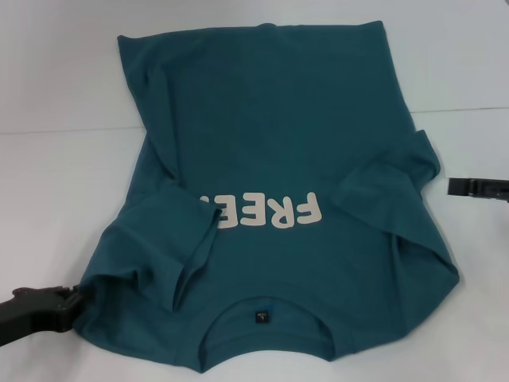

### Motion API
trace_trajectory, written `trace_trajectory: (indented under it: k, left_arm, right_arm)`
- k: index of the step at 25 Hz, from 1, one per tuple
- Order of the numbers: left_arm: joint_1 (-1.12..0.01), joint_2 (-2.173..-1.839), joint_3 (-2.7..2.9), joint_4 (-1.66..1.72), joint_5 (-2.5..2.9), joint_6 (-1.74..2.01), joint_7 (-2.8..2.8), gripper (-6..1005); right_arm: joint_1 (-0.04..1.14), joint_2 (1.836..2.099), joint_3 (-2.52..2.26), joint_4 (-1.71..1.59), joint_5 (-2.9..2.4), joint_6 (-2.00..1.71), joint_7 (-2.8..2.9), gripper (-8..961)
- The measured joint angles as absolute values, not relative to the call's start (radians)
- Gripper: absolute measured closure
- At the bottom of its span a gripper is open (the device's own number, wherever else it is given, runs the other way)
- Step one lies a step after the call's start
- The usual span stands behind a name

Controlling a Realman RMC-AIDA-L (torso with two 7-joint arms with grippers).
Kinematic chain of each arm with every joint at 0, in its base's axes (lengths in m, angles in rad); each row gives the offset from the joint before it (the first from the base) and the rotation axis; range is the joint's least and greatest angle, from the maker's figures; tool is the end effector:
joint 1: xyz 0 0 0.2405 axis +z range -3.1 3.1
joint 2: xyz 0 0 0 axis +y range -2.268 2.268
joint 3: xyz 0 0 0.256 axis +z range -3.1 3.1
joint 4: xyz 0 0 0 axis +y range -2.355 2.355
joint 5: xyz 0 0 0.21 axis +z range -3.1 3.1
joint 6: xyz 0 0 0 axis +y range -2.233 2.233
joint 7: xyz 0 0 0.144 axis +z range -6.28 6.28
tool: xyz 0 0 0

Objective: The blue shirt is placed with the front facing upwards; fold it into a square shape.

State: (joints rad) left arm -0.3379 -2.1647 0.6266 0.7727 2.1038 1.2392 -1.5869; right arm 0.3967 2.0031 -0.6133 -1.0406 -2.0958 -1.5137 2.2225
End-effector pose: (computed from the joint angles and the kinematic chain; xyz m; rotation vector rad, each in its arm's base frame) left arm -0.3442 0.3023 -0.0026 -2.2898 -1.1044 -0.4429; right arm 0.3061 0.3333 0.1087 -2.1760 1.4221 0.5925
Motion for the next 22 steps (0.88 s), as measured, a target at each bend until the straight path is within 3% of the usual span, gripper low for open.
trace_trajectory:
  k: [5,8,11,14,22]
  left_arm:
    - [-0.339,-2.163,0.621,0.778,2.101,1.265,-1.618,965]
    - [-0.342,-2.162,0.62,0.778,2.097,1.274,-1.621,975]
    - [-0.345,-2.162,0.62,0.773,2.097,1.281,-1.622,986]
    - [-0.345,-2.162,0.619,0.772,2.097,1.288,-1.624,986]
    - [-0.366,-2.158,0.618,0.775,2.097,1.296,-1.642,986]
  right_arm:
    - [0.424,1.919,-0.614,-1.023,-2.17,-1.625,2.373,141]
    - [0.458,1.862,-0.615,-0.963,-2.239,-1.665,2.432,94]
    - [0.493,1.826,-0.614,-0.885,-2.298,-1.672,2.437,53]
    - [0.522,1.823,-0.616,-0.848,-2.37,-1.655,2.439,25]
    - [0.562,1.857,-0.619,-0.791,-2.459,-1.589,2.433,7]
